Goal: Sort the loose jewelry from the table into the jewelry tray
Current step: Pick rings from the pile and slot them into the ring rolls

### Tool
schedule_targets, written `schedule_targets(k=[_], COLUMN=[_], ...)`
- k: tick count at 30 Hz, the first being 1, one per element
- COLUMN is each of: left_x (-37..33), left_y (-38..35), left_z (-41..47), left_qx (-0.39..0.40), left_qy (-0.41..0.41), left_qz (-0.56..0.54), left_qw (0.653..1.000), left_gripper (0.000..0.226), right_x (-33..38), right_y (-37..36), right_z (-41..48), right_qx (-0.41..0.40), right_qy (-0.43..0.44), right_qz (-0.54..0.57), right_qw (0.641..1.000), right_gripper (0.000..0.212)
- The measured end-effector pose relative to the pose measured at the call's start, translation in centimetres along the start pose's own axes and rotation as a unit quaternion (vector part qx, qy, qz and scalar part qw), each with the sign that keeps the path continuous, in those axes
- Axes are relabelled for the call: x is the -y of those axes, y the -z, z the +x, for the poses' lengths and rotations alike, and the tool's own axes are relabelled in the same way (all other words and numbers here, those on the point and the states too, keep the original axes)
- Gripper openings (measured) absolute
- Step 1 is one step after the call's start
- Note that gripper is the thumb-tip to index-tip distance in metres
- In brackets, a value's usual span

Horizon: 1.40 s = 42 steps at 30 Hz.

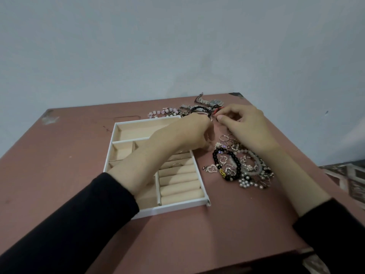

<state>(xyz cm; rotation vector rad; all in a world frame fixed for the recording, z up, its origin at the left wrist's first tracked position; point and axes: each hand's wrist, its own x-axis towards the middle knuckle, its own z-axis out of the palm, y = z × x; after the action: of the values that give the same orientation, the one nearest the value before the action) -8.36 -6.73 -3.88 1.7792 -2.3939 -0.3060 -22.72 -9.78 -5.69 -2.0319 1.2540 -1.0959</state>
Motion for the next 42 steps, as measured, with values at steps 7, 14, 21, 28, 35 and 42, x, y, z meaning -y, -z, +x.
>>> schedule_targets(k=[7, 14, 21, 28, 35, 42], left_x=[0.1, 1.0, 2.2, 2.1, 2.4, 2.5], left_y=[0.2, -0.3, 0.2, 0.5, 0.5, 0.4], left_z=[0.5, -2.1, -6.2, -7.3, -7.6, -8.2], left_qx=[0.018, -0.162, -0.254, -0.25, -0.249, -0.244], left_qy=[0.017, 0.033, 0.07, 0.072, 0.077, 0.081], left_qz=[-0.02, -0.104, -0.176, -0.187, -0.191, -0.186], left_qw=[0.999, 0.981, 0.948, 0.947, 0.946, 0.948], left_gripper=[0.016, 0.014, 0.022, 0.024, 0.019, 0.003], right_x=[-0.4, -0.6, -0.1, -0.4, -0.1, -0.4], right_y=[0.0, 0.1, -1.3, -1.1, -1.1, -1.6], right_z=[0.3, 0.1, 1.0, 1.7, 1.7, 1.4], right_qx=[-0.008, 0.058, 0.142, 0.156, 0.195, 0.146], right_qy=[-0.002, 0.002, 0.028, 0.008, -0.033, -0.008], right_qz=[-0.001, -0.05, -0.193, -0.187, -0.155, -0.123], right_qw=[1.0, 0.997, 0.97, 0.97, 0.968, 0.982], right_gripper=[0.011, 0.007, 0.022, 0.022, 0.013, 0.014])
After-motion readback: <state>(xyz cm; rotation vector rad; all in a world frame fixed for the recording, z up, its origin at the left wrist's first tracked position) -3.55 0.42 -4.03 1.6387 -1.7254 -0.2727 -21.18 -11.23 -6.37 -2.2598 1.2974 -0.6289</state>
